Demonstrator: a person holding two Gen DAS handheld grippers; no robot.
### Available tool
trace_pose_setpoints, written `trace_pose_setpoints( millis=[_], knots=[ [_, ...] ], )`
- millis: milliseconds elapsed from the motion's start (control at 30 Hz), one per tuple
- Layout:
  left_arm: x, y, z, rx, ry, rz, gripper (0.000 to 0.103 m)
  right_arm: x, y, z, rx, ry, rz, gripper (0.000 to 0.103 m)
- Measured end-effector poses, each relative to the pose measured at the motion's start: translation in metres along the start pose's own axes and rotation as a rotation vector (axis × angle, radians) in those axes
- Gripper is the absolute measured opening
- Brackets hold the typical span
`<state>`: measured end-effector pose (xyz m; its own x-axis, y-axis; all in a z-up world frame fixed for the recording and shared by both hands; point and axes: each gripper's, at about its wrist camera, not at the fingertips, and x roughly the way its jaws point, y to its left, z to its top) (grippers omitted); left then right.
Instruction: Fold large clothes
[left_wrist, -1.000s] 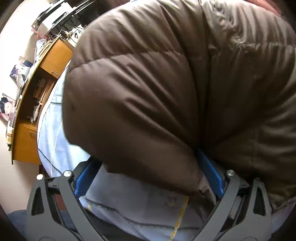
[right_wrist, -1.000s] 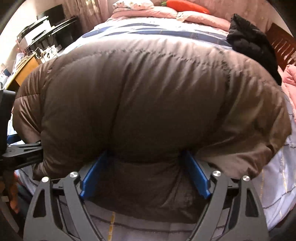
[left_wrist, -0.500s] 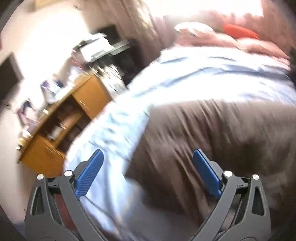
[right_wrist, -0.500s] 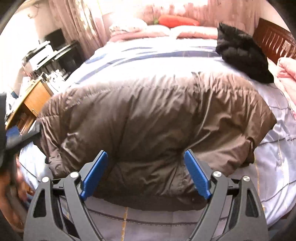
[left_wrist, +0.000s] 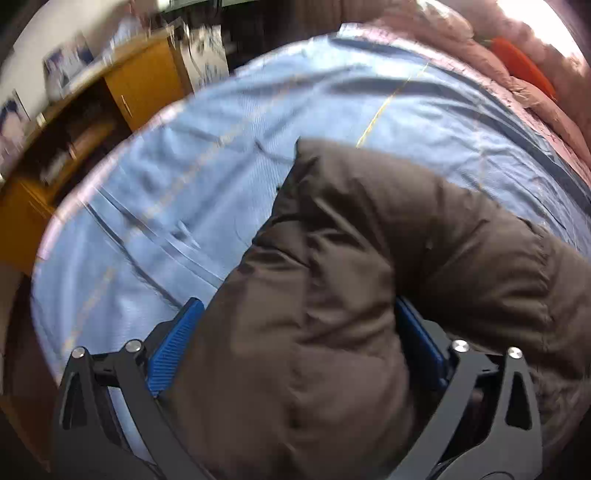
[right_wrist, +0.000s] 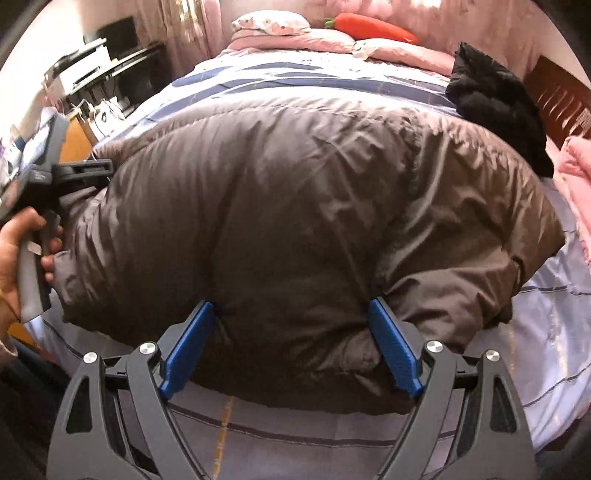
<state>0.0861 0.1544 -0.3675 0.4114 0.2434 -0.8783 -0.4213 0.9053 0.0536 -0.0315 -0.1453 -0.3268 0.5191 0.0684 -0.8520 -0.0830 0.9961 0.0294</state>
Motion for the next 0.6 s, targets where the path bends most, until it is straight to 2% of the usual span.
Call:
trace_pose_setpoints(
  millis=[33,133,200,267,300,367,433,467,533,600],
  knots=[
    [-0.012,-0.001,-0.002,0.001,-0.025,-0.006,0.094,-0.006,-0.004,0.002,0.019,-0.008,0.007,0.086],
    [-0.069,-0.009,-0.019,0.045,-0.137,-0.095,0.095,-0.031,-0.032,0.012,0.145,-0.088,-0.008,0.086],
    [-0.095,-0.021,-0.03,0.144,-0.192,-0.125,0.095,-0.042,-0.062,0.016,0.276,-0.13,-0.038,0.086],
    [-0.115,-0.035,-0.051,0.244,-0.21,-0.185,0.095,-0.045,-0.094,0.012,0.427,-0.125,-0.061,0.085],
    [-0.121,-0.044,-0.065,0.294,-0.198,-0.223,0.095,-0.044,-0.112,0.007,0.524,-0.1,-0.045,0.081],
    [-0.125,-0.055,-0.085,0.348,-0.176,-0.25,0.095,-0.041,-0.132,-0.003,0.644,-0.055,0.106,0.075],
    [-0.125,-0.065,-0.103,0.393,-0.157,-0.242,0.095,-0.041,-0.126,-0.006,0.64,-0.049,0.221,0.069],
    [-0.125,-0.07,-0.111,0.414,-0.15,-0.249,0.095,-0.041,-0.115,-0.006,0.594,-0.043,0.23,0.067],
    [-0.123,-0.075,-0.121,0.446,-0.141,-0.231,0.095,-0.041,-0.095,-0.006,0.5,-0.029,0.188,0.06],
    [-0.117,-0.082,-0.126,0.477,-0.125,-0.18,0.096,-0.031,-0.082,-0.006,0.447,0.011,0.139,0.06]
  ],
)
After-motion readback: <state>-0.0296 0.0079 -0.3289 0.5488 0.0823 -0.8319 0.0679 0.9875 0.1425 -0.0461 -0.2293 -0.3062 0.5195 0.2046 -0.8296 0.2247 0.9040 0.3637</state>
